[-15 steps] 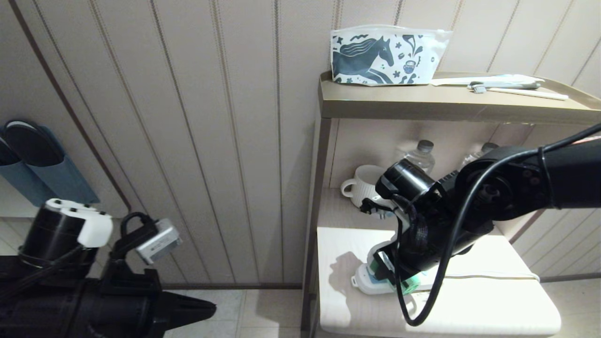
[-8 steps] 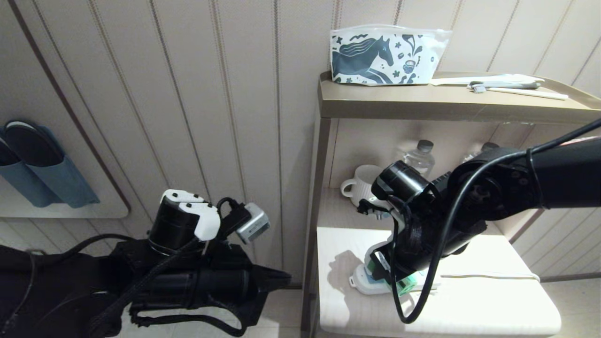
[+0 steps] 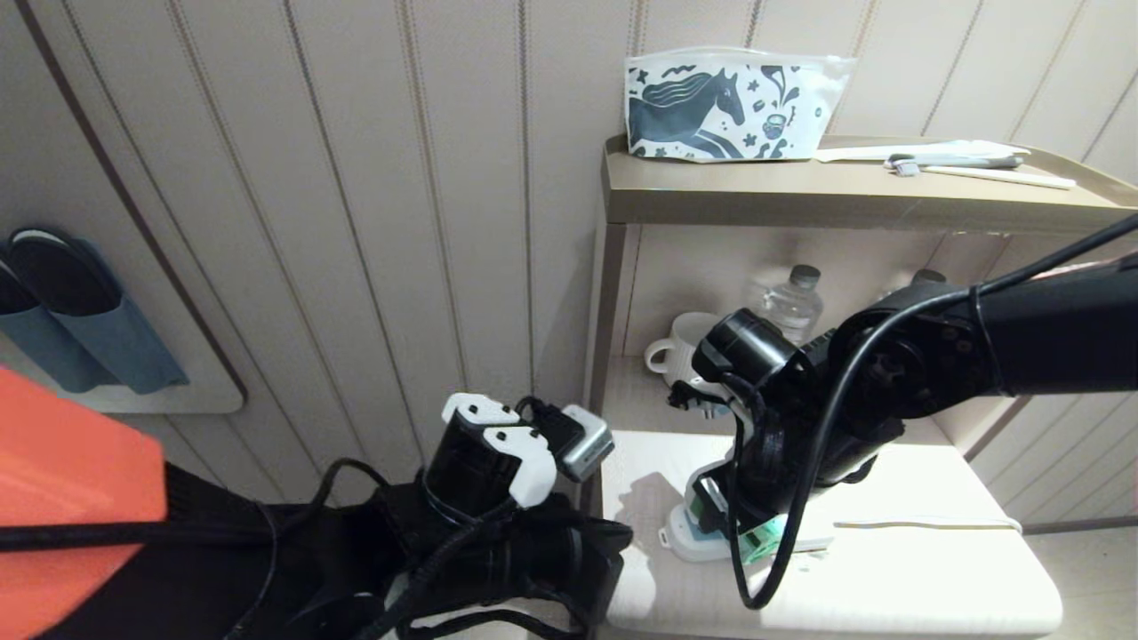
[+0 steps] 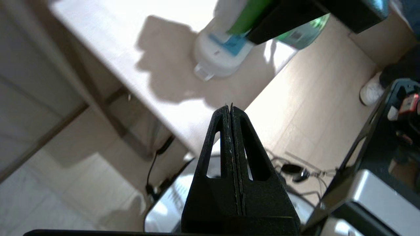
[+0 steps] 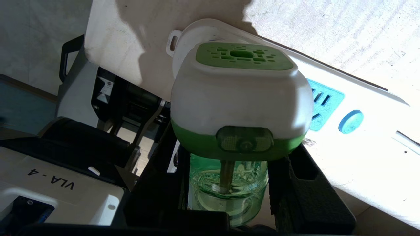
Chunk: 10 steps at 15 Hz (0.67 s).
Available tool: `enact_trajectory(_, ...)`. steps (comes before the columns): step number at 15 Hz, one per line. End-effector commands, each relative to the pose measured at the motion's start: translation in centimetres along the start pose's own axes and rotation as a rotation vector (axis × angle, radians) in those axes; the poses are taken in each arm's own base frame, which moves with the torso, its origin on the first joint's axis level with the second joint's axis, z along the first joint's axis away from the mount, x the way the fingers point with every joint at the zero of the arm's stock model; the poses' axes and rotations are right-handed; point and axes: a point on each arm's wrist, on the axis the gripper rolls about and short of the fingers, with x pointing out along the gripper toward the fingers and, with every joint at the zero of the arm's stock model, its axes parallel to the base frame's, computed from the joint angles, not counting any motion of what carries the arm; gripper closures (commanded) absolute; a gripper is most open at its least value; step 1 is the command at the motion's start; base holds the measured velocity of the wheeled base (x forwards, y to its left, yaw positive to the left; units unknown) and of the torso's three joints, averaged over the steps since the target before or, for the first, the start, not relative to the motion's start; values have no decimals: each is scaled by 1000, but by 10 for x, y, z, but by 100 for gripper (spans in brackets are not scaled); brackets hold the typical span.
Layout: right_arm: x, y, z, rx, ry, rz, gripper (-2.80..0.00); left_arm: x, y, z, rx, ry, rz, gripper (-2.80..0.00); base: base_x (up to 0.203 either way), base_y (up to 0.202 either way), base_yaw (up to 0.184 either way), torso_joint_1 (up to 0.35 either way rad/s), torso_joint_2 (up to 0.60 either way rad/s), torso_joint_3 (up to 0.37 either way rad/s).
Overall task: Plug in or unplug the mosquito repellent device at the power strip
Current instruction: Hold the socket with your left hand and unplug it with your right hand
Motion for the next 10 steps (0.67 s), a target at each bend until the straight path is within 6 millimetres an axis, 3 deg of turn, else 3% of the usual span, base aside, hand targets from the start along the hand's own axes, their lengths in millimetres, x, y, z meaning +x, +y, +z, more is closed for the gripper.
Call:
enact_trajectory(1,-2,0,1,4,-6,2,0,19,-7,-10,-11,26,-21,0,0,0,0,0,0,0)
enact_trajectory(10,2,1,0,29,7,8,0,56,-27,-21,-106,9,131,0,0,0,0,0,0,0)
